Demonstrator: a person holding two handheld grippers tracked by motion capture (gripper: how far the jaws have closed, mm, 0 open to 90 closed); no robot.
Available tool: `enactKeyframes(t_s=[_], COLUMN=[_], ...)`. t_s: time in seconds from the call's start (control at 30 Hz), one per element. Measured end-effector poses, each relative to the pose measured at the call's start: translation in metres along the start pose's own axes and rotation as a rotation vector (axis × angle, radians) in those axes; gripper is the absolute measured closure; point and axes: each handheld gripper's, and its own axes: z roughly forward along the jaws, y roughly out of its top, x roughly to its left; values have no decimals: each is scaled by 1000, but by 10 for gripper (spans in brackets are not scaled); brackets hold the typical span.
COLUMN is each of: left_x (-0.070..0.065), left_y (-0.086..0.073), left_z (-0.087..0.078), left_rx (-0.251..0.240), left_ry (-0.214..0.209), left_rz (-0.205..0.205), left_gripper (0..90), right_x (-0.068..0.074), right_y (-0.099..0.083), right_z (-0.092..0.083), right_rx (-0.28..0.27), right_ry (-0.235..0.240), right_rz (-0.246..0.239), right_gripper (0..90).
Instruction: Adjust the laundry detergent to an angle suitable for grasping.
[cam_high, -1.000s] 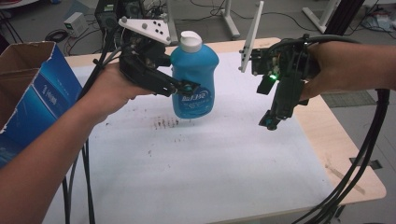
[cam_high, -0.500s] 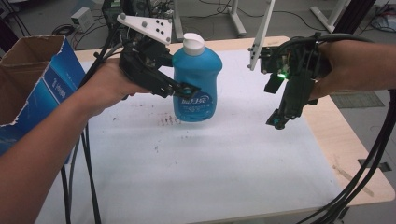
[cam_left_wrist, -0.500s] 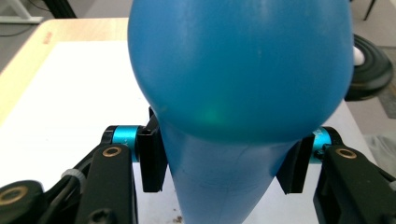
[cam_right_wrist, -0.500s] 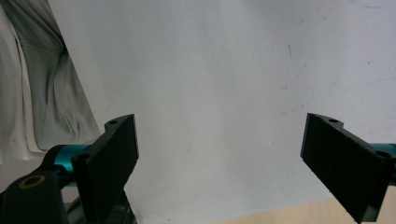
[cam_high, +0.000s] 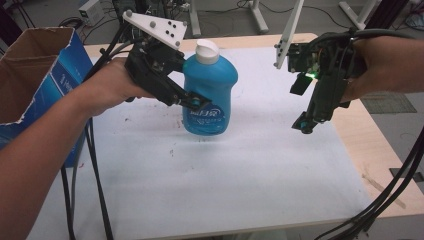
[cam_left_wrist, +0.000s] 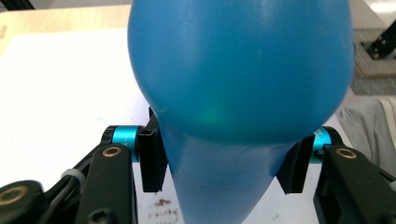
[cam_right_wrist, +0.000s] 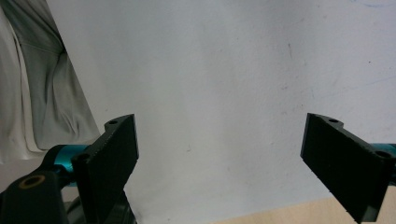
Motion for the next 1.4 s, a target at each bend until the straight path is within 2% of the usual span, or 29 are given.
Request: enactKeyframes(t_s=[0.23,0.37,0.4,0.5,0.67,0.77,0.9,0.97,1.2,1.4], left_x=[-2,-3,-3,-3,-2,-2,-1,-1,2,-1], left_y=[-9,-14,-14,-16,-21,-22,-22,-22,-28,-34], left_z=[3,6,9,14,20,22,29,30,27,26], left_rx=[21,23,43,55,24,24,36,33,26,24], left_ry=[-30,-58,-67,-80,-77,-80,-83,-84,-92,-98], left_rz=[-4,14,21,22,12,11,31,25,22,1], left_gripper=[459,460,460,459,460,460,460,460,450,441], right_x=[0,-1,-1,-2,-2,-4,-4,-4,-5,-4], right_y=[0,1,1,2,2,1,2,2,2,5], right_z=[0,1,2,2,3,4,4,4,5,7], right_rx=[0,-2,0,7,8,6,9,6,5,7], right_ry=[2,-1,1,6,7,8,9,10,8,11], right_rz=[-1,-4,-6,-2,2,0,2,0,0,-2], right_gripper=[107,107,107,107,107,107,107,107,107,107])
